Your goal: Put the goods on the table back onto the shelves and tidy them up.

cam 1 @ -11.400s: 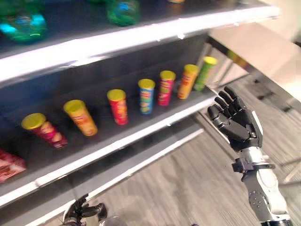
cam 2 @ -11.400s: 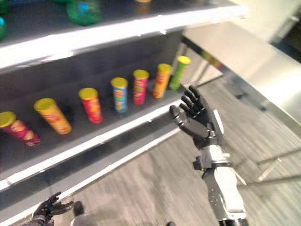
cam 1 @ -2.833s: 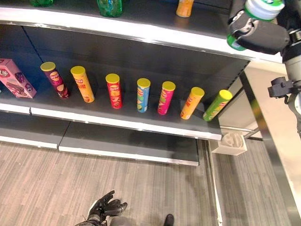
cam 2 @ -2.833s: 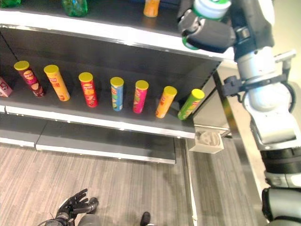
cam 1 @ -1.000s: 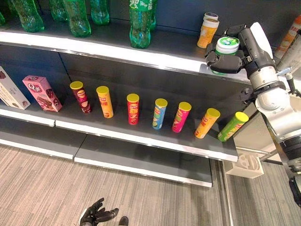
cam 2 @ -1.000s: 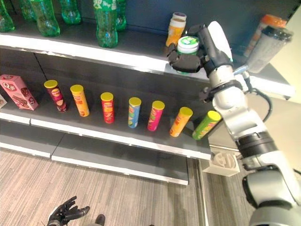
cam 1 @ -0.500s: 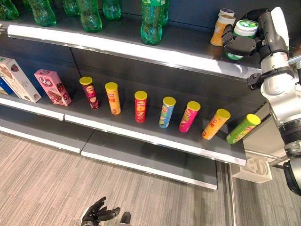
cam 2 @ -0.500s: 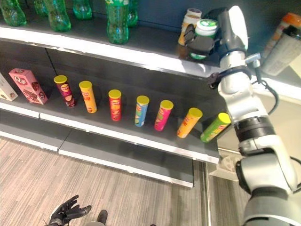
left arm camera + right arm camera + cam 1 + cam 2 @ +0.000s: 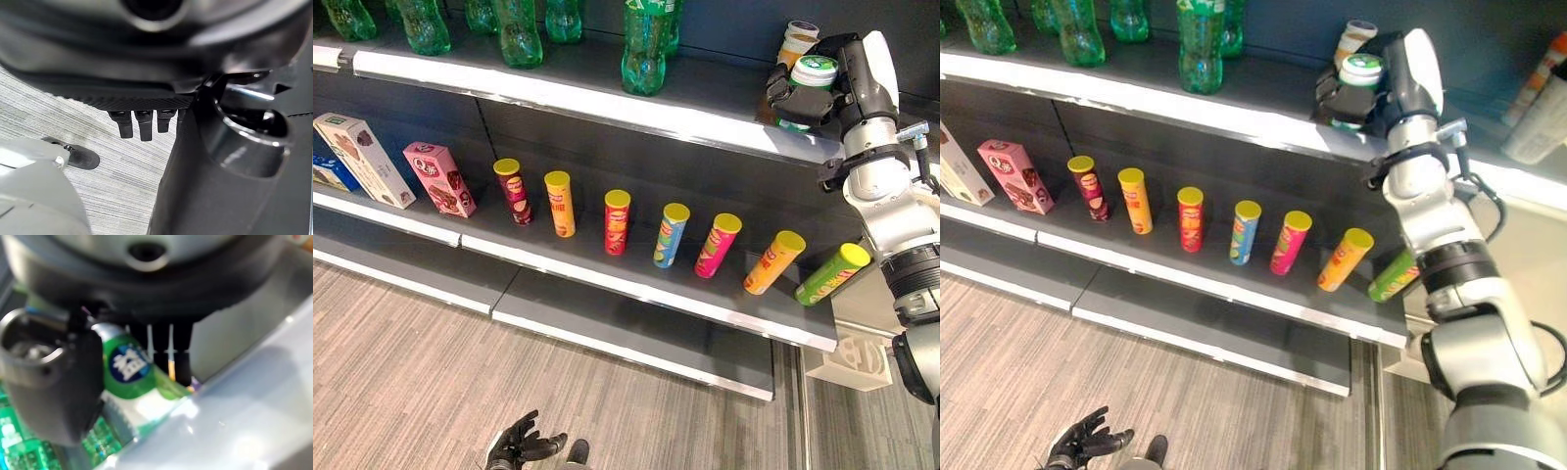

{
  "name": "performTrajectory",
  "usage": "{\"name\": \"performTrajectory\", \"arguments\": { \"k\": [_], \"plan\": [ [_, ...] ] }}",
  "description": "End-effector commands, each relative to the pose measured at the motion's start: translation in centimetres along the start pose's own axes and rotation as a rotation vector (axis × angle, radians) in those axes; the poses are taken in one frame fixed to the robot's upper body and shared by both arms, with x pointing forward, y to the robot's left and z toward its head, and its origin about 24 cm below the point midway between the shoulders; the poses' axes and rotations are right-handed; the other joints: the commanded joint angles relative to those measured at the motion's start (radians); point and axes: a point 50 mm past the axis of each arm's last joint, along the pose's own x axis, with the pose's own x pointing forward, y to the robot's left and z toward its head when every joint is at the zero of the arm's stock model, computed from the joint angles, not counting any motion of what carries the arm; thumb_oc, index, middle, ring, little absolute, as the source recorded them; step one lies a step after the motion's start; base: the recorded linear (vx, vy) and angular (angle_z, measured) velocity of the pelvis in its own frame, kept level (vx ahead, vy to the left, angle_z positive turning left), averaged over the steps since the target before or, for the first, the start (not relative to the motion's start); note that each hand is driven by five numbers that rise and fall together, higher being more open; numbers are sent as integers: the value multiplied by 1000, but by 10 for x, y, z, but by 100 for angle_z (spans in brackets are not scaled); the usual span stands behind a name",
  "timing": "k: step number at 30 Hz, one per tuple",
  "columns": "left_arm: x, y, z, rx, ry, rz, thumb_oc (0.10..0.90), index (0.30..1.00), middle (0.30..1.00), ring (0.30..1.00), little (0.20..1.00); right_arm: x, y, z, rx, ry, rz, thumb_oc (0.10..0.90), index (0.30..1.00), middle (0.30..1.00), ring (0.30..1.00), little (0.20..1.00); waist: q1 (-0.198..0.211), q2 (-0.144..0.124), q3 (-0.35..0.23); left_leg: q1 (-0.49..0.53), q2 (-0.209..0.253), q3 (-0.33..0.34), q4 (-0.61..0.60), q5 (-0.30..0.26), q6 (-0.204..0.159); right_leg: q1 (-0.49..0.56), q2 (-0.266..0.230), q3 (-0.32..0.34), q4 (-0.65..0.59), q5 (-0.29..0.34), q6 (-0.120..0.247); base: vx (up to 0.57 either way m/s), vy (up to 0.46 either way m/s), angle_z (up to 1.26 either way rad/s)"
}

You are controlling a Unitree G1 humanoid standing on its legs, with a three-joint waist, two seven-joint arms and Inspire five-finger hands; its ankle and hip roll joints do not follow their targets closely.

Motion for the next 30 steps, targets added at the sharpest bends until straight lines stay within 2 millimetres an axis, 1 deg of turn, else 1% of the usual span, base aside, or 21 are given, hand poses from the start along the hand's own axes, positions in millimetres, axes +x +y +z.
{"name": "performTrajectory", "arguments": {
  "k": [1, 2, 3, 4, 6, 12, 17, 30],
  "plan": [
    [8, 4, 37, 35, -125, -8, 800, 900, 900, 900, 900, 26, -40, 55, 31, -175, -160, 400, 300, 300, 300, 300, 13, -41, -23, 35, -22, 58, 2, -112, 18, 68, -40, 13, 8, -91, 56, 0, 0, 0],
    [8, 4, 37, 34, -126, -9, 800, 900, 900, 900, 900, 26, -40, 55, 30, -175, -161, 400, 300, 300, 300, 300, 13, -41, -23, 34, -23, 57, 2, -112, 18, 67, -40, 13, 8, -90, 56, 0, 0, 0],
    [8, 3, 38, 36, -129, -12, 800, 900, 900, 900, 900, 27, -40, 56, 30, -176, -165, 411, 316, 316, 316, 316, 12, -39, -22, 34, -24, 58, 2, -113, 19, 67, -41, 13, 8, -90, 56, 0, 0, 0],
    [8, 3, 38, 37, -130, -11, 800, 900, 900, 900, 900, 27, -39, 56, 27, -178, -167, 400, 300, 300, 300, 300, 11, -39, -21, 33, -25, 58, 2, -113, 19, 66, -41, 13, 8, -89, 56, 0, 0, 0],
    [8, 4, 39, 38, -133, -9, 800, 900, 900, 900, 900, 27, -40, 56, 14, -174, -171, 400, 300, 300, 300, 300, 10, -39, -22, 34, -26, 58, 2, -115, 20, 67, -42, 14, 8, -90, 56, 0, 0, 0],
    [9, 4, 40, 41, -133, -2, 800, 900, 900, 900, 900, 32, -42, 46, 21, -100, -194, 400, 300, 300, 300, 300, 13, -37, -23, 35, -28, 55, 2, -116, 20, 70, -43, 10, 8, -91, 57, 0, 0, 0],
    [10, 6, 41, 48, -132, 3, 800, 900, 900, 900, 900, 36, -46, 43, 31, -63, -210, 400, 300, 300, 300, 300, 17, -38, -24, 32, -30, 50, 2, -116, 18, 72, -43, 4, 8, -93, 57, 2, -8, 6],
    [10, 5, 41, 50, -127, 3, 800, 900, 900, 900, 900, 38, -40, 46, 55, -60, -191, 400, 300, 300, 300, 300, 23, -41, -26, 32, -28, 45, 2, -116, 16, 78, -40, -7, 8, -97, 55, 1, -1, 3]
  ]
}}
